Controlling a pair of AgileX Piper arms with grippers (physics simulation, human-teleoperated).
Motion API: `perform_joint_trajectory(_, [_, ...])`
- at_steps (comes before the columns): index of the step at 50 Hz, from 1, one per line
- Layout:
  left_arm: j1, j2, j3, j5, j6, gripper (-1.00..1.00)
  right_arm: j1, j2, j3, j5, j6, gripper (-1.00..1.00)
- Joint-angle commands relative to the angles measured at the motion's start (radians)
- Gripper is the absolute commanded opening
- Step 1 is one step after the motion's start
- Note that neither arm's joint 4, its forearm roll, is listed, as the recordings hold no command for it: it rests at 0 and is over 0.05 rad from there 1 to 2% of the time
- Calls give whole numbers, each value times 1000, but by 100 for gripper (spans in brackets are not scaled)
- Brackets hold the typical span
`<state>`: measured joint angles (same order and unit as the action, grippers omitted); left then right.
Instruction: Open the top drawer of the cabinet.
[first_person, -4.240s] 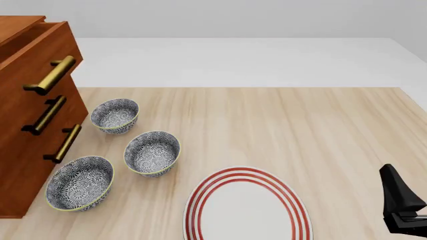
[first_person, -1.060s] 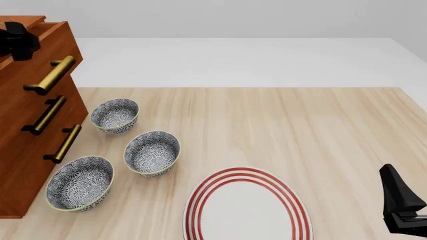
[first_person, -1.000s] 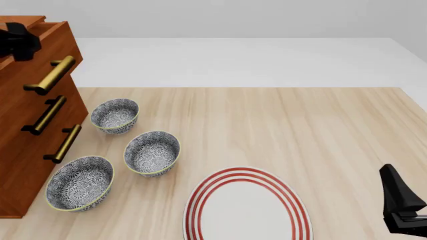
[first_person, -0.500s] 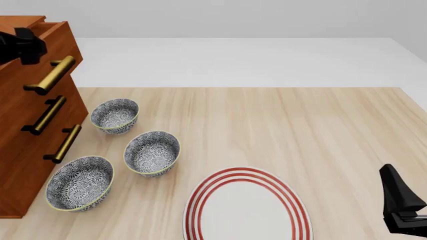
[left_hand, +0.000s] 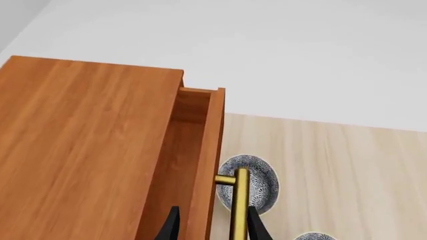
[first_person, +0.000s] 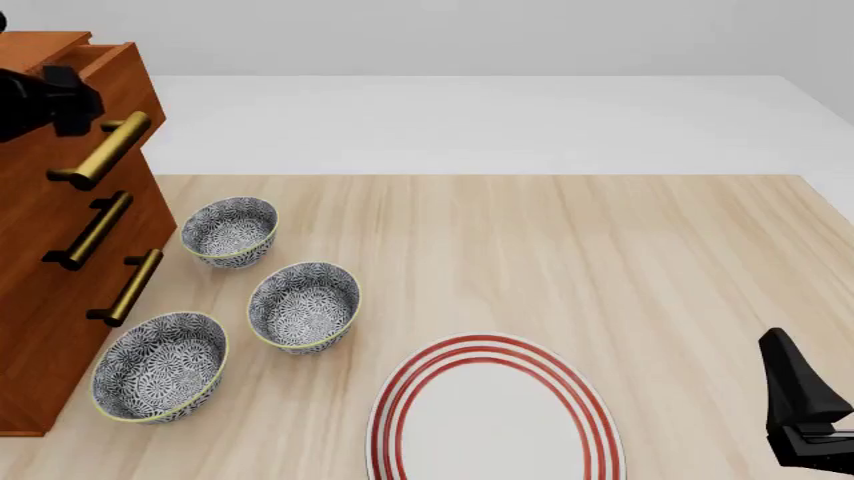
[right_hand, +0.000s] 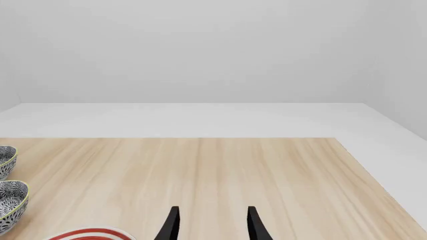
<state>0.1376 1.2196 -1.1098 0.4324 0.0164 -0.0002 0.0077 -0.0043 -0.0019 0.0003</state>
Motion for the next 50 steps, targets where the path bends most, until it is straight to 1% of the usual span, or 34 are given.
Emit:
perform_joint_trajectory(1, [-1, 17, 1, -7, -6, 100, 0, 0, 0, 0, 0, 100])
perform_joint_trajectory(30, [-2, 44, 7, -22, -15, 100, 0, 0, 0, 0, 0, 100])
perform_joint_trajectory(42, [-35, 52, 29, -22, -41, 100, 0, 0, 0, 0, 0, 100])
perform_joint_trajectory(50, [-41, 59, 30, -22, -41, 100, 0, 0, 0, 0, 0, 100])
